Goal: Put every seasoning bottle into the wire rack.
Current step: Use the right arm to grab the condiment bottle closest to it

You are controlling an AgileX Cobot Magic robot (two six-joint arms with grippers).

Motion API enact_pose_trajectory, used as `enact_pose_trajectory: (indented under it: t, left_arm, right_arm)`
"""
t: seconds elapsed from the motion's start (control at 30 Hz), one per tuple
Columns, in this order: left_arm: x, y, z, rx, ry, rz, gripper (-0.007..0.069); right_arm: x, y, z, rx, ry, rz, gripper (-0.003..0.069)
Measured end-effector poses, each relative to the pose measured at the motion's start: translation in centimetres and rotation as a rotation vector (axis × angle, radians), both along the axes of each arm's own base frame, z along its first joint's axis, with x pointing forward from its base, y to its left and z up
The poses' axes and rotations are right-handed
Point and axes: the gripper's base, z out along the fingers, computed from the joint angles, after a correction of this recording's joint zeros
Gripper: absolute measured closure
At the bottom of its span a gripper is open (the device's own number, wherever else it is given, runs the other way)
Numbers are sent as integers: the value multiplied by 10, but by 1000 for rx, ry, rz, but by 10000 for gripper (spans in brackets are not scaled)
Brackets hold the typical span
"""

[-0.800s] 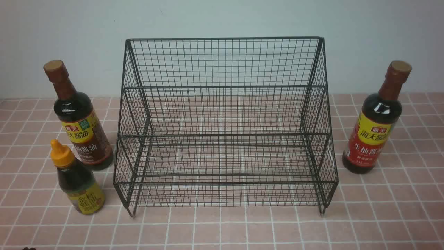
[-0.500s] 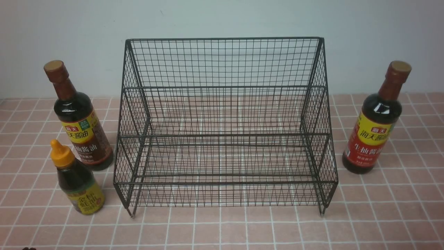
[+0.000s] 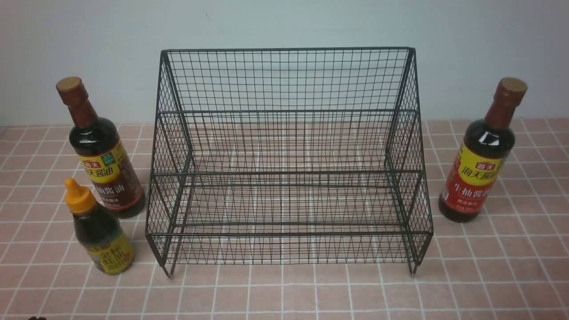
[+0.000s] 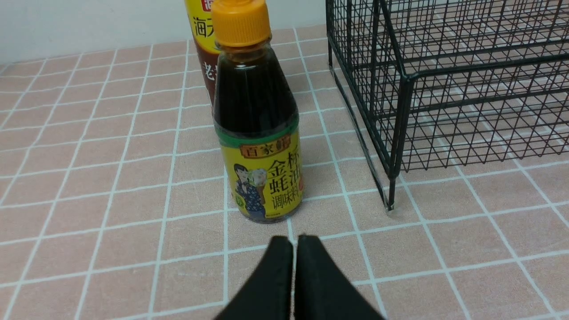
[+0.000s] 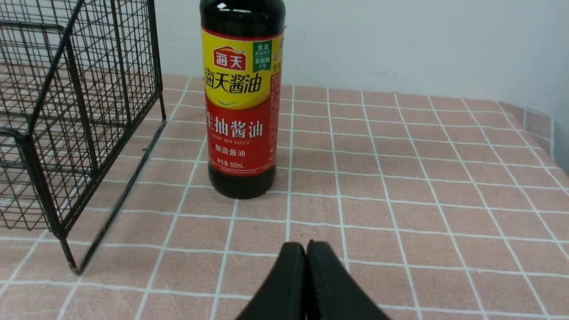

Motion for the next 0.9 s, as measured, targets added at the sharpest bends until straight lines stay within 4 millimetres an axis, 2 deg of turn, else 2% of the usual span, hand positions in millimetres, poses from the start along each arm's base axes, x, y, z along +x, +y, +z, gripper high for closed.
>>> enact_pose_trajectory:
  t: [0.23,0.53,0.67,0.87,0.9]
  left_arm:
    - [0,0,0,0,0,0,631]
    - [0,0,0,0,0,0,631]
    - [0,0,0,0,0,0,631]
    - [0,0,0,0,0,0,631]
    - [0,0,0,0,0,0,631]
  right_arm:
    - [1,0,1,1,-24,0,673]
    - [-1,-4,40,251,-486,-36,673]
    - [-2,-5,46,267,-550,-40,673]
    - [-7,-8,59,451,-693,-30,673]
    - [-6,-7,68,475,-699,-22,673]
